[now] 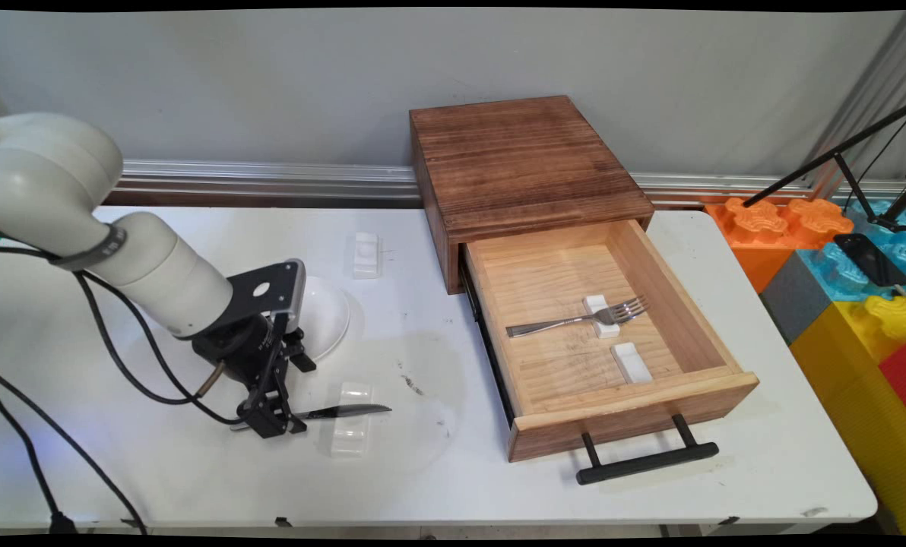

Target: Pick up the knife from the right of the white plate

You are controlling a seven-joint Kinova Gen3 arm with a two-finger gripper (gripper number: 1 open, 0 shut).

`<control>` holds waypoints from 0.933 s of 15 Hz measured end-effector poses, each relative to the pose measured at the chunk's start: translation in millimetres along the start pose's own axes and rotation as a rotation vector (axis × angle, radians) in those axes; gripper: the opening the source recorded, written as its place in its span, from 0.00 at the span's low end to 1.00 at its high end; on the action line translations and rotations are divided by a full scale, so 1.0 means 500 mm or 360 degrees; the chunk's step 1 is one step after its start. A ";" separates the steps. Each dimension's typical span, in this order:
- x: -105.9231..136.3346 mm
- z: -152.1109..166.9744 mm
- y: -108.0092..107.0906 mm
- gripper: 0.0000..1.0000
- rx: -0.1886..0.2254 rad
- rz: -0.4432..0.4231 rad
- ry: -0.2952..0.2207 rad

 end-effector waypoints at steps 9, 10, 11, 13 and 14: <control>-0.009 0.039 0.010 1.00 0.0007 0.0004 0.0022; -0.009 0.041 0.010 1.00 0.0007 0.0006 0.0024; -0.010 0.042 0.010 1.00 0.0006 0.0007 0.0024; -0.011 0.044 0.011 1.00 0.0005 0.0010 0.0025; -0.011 0.045 0.011 1.00 0.0004 0.0013 0.0026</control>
